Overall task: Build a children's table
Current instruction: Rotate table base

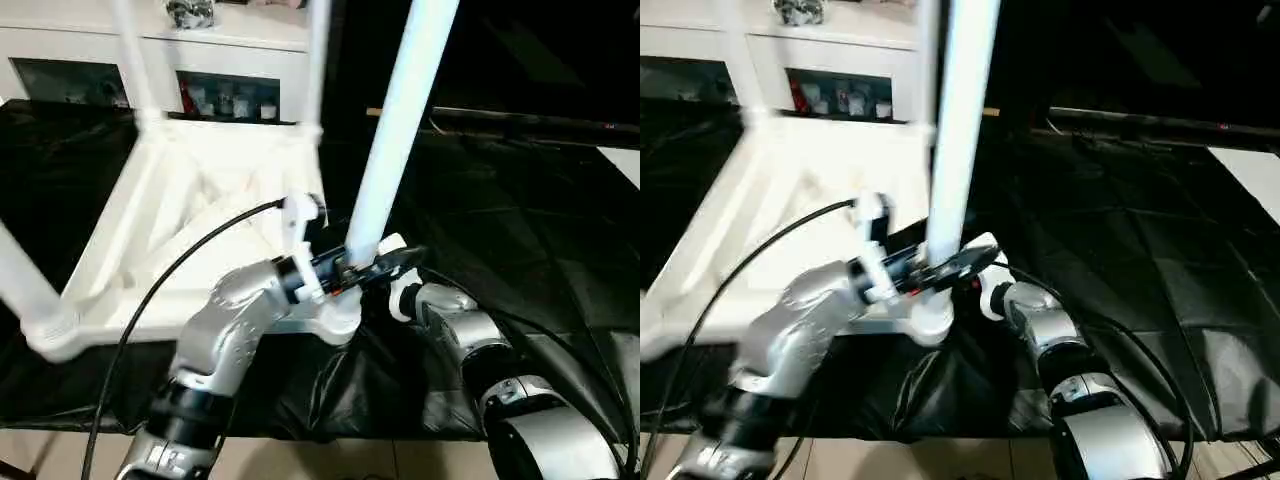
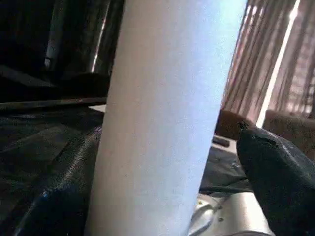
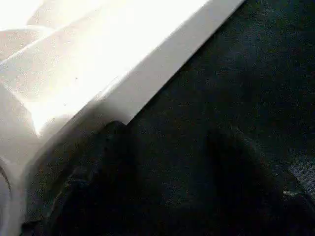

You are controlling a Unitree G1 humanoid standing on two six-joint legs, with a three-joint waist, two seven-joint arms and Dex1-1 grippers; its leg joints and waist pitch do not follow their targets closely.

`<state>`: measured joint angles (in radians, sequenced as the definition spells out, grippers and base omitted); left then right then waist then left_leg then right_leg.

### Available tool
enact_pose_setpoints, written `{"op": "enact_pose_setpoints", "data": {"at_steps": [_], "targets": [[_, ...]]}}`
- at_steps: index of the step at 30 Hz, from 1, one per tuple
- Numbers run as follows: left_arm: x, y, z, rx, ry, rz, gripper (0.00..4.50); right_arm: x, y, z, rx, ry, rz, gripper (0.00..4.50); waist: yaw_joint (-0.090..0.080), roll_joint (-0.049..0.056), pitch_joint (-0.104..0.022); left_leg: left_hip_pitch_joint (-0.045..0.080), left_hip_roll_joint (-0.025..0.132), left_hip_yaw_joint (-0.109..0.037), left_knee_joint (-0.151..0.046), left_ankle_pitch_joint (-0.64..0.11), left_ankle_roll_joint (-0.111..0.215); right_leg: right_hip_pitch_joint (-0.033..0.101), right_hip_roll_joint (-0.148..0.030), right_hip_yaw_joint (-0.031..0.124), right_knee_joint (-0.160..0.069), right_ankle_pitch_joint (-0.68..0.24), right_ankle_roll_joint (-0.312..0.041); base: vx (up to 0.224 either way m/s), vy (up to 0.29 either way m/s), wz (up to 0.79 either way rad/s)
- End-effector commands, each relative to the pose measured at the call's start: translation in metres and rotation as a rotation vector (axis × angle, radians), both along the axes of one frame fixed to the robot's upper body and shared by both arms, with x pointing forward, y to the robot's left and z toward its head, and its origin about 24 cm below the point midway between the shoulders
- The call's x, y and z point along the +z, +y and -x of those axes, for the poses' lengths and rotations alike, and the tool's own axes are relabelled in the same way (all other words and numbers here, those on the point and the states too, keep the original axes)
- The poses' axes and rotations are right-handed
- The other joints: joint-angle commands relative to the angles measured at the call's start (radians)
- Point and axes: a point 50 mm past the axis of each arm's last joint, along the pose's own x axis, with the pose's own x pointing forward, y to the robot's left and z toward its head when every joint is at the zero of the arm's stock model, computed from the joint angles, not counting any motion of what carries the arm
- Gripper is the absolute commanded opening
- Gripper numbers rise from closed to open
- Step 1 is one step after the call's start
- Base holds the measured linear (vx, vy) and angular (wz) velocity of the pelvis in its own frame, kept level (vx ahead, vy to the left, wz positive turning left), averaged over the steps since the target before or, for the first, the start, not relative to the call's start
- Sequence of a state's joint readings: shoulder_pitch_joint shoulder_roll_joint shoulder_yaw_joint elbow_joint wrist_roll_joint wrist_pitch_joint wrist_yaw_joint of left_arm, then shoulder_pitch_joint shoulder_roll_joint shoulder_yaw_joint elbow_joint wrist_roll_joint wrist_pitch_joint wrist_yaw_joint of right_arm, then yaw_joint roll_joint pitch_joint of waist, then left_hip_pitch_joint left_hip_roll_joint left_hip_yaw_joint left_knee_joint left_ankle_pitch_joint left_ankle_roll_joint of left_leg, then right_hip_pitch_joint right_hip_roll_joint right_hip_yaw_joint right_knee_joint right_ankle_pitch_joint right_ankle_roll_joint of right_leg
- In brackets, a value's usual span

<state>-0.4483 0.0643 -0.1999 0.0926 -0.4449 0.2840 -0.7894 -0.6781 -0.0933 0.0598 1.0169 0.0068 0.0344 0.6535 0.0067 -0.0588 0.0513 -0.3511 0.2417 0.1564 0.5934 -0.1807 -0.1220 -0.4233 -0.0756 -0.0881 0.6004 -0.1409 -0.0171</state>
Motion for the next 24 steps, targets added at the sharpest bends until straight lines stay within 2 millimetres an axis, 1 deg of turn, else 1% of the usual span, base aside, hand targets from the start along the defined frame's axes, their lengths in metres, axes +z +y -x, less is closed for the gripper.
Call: {"op": "enact_pose_setpoints", "data": {"at_steps": [1, 2, 3, 4, 5, 7, 9, 11, 13, 16, 17, 18, 19, 20, 21, 22, 23, 24], "targets": [[0.0, -0.008, -0.004, 0.009, -0.033, -0.05, 4.46, 0.014, 0.008, -0.008, 0.011, -0.054, -0.041, 3.19, 0.012, 0.013, -0.066, -0.007, -0.016, 0.018, -0.069, -0.3, 0.021, 0.06, -0.041, 0.034, -0.076, -0.37, -0.168, 0.0, 0.0, 0.0], [-0.001, -0.004, -0.005, 0.019, -0.043, -0.066, 4.46, 0.016, 0.002, -0.011, -0.009, -0.06, -0.039, 3.19, 0.013, 0.011, -0.066, -0.006, -0.017, 0.019, -0.068, -0.304, 0.023, 0.061, -0.04, 0.033, -0.077, -0.375, -0.169, 0.0, 0.0, 0.0], [-0.002, -0.001, -0.005, 0.017, -0.052, -0.084, 4.46, 0.017, -0.003, -0.012, -0.022, -0.064, -0.035, 3.19, 0.012, 0.01, -0.064, -0.007, -0.016, 0.019, -0.069, -0.303, 0.023, 0.061, -0.041, 0.033, -0.075, -0.377, -0.169, 0.0, 0.0, 0.0], [-0.003, 0.0, -0.005, 0.015, -0.055, -0.089, 4.46, 0.018, -0.005, -0.013, -0.026, -0.065, -0.034, 3.19, 0.013, 0.012, -0.065, -0.008, -0.016, 0.018, -0.069, -0.299, 0.024, 0.062, -0.042, 0.034, -0.074, -0.377, -0.169, 0.0, 0.0, 0.0], [-0.006, 0.005, -0.003, 0.004, -0.063, -0.122, 4.46, 0.02, -0.013, -0.014, -0.033, -0.073, -0.029, 3.19, 0.015, 0.012, -0.067, -0.007, -0.015, 0.018, -0.068, -0.292, 0.025, 0.062, -0.044, 0.034, -0.073, -0.367, -0.172, 0.0, 0.0, 0.0], [-0.015, 0.017, 0.003, -0.033, -0.061, -0.191, 4.46, 0.024, -0.029, -0.015, -0.03, -0.087, -0.014, 3.19, 0.017, 0.012, -0.065, -0.006, -0.014, 0.019, -0.069, -0.288, 0.028, 0.06, -0.043, 0.035, -0.071, -0.354, -0.179, 0.0, 0.0, 0.0], [-0.02, 0.024, 0.008, -0.061, -0.059, -0.236, 4.46, 0.026, -0.038, -0.015, -0.017, -0.095, 0.001, 3.19, 0.023, 0.015, -0.065, -0.003, -0.013, 0.021, -0.068, -0.283, 0.027, 0.059, -0.043, 0.037, -0.068, -0.341, -0.185, 0.0, 0.0, 0.0], [-0.023, 0.029, 0.01, -0.075, -0.06, -0.265, 4.46, 0.027, -0.043, -0.015, -0.008, -0.099, 0.012, 3.19, 0.032, 0.017, -0.064, 0.0, -0.014, 0.023, -0.068, -0.282, 0.024, 0.057, -0.04, 0.037, -0.067, -0.337, -0.189, 0.0, 0.0, 0.0], [-0.028, 0.035, 0.012, -0.105, -0.059, -0.312, 4.46, 0.028, -0.05, -0.014, 0.018, -0.106, 0.028, 3.19, 0.035, 0.02, -0.064, 0.001, -0.014, 0.023, -0.07, -0.29, 0.022, 0.057, -0.04, 0.037, -0.068, -0.337, -0.193, 0.0, 0.0, 0.0], [-0.039, 0.049, 0.015, -0.159, -0.039, -0.413, 4.46, 0.032, -0.06, -0.01, 0.078, -0.122, 0.057, 3.19, 0.04, 0.019, -0.064, 0.002, -0.014, 0.021, -0.071, -0.302, 0.021, 0.058, -0.042, 0.036, -0.069, -0.348, -0.187, 0.0, 0.0, 0.0], [-0.043, 0.053, 0.013, -0.16, -0.04, -0.458, 4.3, 0.034, -0.063, -0.009, 0.103, -0.129, 0.064, 3.19, 0.041, 0.021, -0.063, 0.002, -0.014, 0.021, -0.072, -0.303, 0.023, 0.058, -0.039, 0.036, -0.07, -0.347, -0.181, 0.0, 0.0, 0.0], [-0.046, 0.058, 0.011, -0.156, -0.038, -0.494, 4.19, 0.035, -0.066, -0.007, 0.128, -0.135, 0.068, 3.19, 0.041, 0.02, -0.063, 0.002, -0.015, 0.021, -0.071, -0.303, 0.025, 0.059, -0.038, 0.037, -0.069, -0.345, -0.178, 0.0, 0.0, 0.0], [-0.049, 0.062, 0.008, -0.147, -0.036, -0.527, 4.12, 0.037, -0.069, -0.005, 0.151, -0.138, 0.067, 3.19, 0.045, 0.02, -0.064, 0.003, -0.016, 0.023, -0.069, -0.291, 0.027, 0.059, -0.038, 0.038, -0.068, -0.336, -0.177, 0.0, 0.0, 0.0], [-0.052, 0.066, 0.004, -0.135, -0.052, -0.583, 4.12, 0.039, -0.073, -0.002, 0.185, -0.13, 0.056, 3.19, 0.047, 0.02, -0.064, 0.001, -0.017, 0.022, -0.07, -0.286, 0.031, 0.061, -0.036, 0.037, -0.069, -0.336, -0.174, 0.0, 0.0, 0.0], [-0.058, 0.073, -0.002, -0.135, -0.071, -0.669, 4.09, 0.041, -0.079, 0.007, 0.285, -0.106, 0.064, 3.19, 0.049, 0.022, -0.063, 0.002, -0.02, 0.023, -0.07, -0.292, 0.039, 0.061, -0.032, 0.036, -0.075, -0.345, -0.163, 0.0, 0.0, 0.0], [-0.058, 0.073, -0.002, -0.135, -0.071, -0.669, 4.07, 0.041, -0.079, 0.007, 0.285, -0.106, 0.064, 3.37, 0.053, 0.021, -0.063, 0.004, -0.02, 0.024, -0.069, -0.297, 0.044, 0.06, -0.031, 0.036, -0.078, -0.352, -0.149, 0.0, 0.0, 0.0], [-0.06, 0.077, -0.007, -0.127, -0.074, -0.697, 3.85, 0.042, -0.085, 0.014, 0.348, -0.087, 0.092, 3.54, 0.054, 0.022, -0.063, -0.002, -0.021, 0.022, -0.072, -0.281, 0.043, 0.066, -0.032, 0.035, -0.077, -0.346, -0.149, 0.0, 0.0, 0.0], [-0.059, 0.079, -0.012, -0.116, -0.075, -0.704, 3.74, 0.042, -0.091, 0.018, 0.377, -0.073, 0.116, 3.54, 0.058, 0.023, -0.067, 0.002, -0.018, 0.023, -0.068, -0.278, 0.041, 0.064, -0.036, 0.036, -0.074, -0.338, -0.153, 0.0, 0.0, 0.0]]}}
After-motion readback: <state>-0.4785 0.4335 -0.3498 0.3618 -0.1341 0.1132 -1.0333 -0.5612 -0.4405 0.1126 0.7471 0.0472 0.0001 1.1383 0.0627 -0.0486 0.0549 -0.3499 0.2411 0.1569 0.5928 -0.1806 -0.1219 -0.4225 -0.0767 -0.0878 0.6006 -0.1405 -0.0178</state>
